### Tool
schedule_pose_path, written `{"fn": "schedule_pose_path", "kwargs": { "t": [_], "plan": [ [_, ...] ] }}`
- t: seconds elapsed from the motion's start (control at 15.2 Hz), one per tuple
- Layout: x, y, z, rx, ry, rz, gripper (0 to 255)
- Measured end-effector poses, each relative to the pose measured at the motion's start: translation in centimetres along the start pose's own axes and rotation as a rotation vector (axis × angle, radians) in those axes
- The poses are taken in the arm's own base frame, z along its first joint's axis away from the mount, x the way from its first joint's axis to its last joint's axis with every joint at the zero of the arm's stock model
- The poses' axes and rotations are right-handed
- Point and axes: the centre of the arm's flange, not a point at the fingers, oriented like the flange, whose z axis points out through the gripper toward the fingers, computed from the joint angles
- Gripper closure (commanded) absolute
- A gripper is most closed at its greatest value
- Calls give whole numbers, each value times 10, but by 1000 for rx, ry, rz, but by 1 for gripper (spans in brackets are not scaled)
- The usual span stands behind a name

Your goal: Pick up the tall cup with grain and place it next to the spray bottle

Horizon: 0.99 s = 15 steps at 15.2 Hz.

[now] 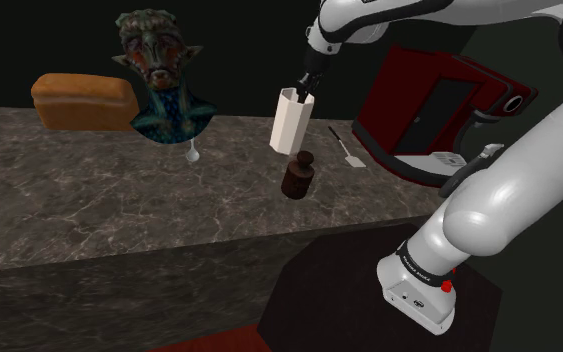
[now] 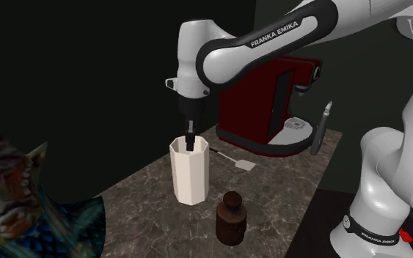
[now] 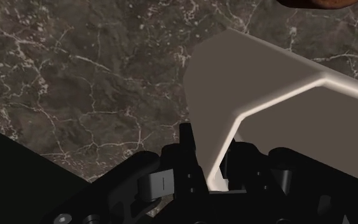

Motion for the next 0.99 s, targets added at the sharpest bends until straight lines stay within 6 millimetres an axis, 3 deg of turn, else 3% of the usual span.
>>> {"fn": "schedule_pose_path", "kwargs": {
  "t": [0.99],
  "plan": [
    [6, -2, -78, 0, 0, 0, 255]
  ]
}}
